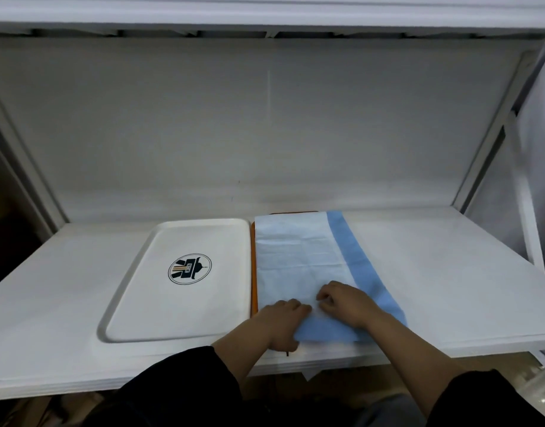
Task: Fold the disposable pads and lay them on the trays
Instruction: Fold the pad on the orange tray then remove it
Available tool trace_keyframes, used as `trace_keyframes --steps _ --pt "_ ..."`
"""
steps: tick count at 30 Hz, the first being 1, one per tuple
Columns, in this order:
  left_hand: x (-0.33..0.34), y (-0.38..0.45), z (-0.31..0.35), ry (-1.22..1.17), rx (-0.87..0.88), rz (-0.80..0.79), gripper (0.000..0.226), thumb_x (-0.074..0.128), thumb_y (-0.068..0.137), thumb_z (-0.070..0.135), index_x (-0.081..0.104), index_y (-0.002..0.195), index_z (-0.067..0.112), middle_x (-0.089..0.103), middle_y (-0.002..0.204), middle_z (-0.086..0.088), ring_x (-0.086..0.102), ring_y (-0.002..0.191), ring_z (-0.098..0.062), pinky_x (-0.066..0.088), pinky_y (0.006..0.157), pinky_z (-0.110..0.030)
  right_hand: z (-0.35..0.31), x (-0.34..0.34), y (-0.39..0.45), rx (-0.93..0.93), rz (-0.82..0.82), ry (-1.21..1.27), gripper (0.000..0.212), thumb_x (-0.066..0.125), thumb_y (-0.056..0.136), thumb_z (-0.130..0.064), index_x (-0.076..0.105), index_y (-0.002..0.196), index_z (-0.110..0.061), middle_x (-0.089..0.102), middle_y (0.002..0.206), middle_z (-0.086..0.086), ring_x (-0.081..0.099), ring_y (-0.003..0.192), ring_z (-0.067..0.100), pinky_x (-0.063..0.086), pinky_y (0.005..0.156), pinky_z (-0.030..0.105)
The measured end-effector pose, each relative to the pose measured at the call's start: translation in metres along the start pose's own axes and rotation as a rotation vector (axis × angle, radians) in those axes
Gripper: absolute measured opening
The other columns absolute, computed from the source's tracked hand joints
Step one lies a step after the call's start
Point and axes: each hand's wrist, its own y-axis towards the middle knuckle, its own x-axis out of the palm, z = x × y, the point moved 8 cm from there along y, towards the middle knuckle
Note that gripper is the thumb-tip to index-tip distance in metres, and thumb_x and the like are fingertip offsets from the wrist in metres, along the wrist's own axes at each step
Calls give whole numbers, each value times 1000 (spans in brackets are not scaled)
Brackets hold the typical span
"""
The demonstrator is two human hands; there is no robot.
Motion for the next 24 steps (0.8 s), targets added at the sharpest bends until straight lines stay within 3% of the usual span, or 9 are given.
trace_keyframes --steps 7,10,13,16,19,22,24 --pt "-3 -7 -3 -85 15 -26 48 55 89 25 47 134 13 51 132 -11 52 115 -28 45 96 -38 -13 4 -4 -13 -66 146 28 40 95 -39 61 99 -20 67 102 -3 60 94 18 46 80 35" --pt "-11 -10 -12 -128 -63 -7 36 44 95 23 57 126 10 58 125 -11 55 110 -27 43 90 -34 -15 4 -9 1 -106 201 35 42 90 -59 61 94 -30 66 99 -7 59 90 13 46 80 31" --pt "-26 -13 -23 -82 -154 83 31 38 98 22 60 110 6 62 114 -14 58 101 -29 43 80 -34 -22 1 -18 -11 -142 160 54 46 76 -77 57 110 -36 64 105 -11 57 92 8 47 82 27" --pt "-51 -18 -29 -47 -201 273 29 36 98 23 60 104 8 64 109 -13 59 99 -28 42 74 -33 -26 -7 -23 -77 -91 -45 49 55 82 -62 51 119 -30 62 108 -6 57 94 14 42 75 26" --pt "-72 -28 -33 -26 -231 434 27 37 98 27 58 101 11 64 107 -11 59 98 -28 37 70 -31 -21 -26 -23 -85 101 -249 21 44 95 -35 53 110 -22 65 108 3 60 96 22 37 68 30" --pt "-81 -35 -42 -126 -240 506 23 48 93 35 58 109 20 65 110 -2 60 102 -23 41 74 -28 -9 -54 -28 -14 294 -221 20 37 99 -31 53 91 -22 67 95 3 61 85 23 31 56 30" --pt "-82 -38 -51 -227 -263 511 25 55 89 32 59 113 26 65 112 2 59 104 -20 42 76 -27 -10 -68 -32 -46 347 -188 22 37 99 -32 56 93 -23 67 92 -1 61 82 19 29 56 27"
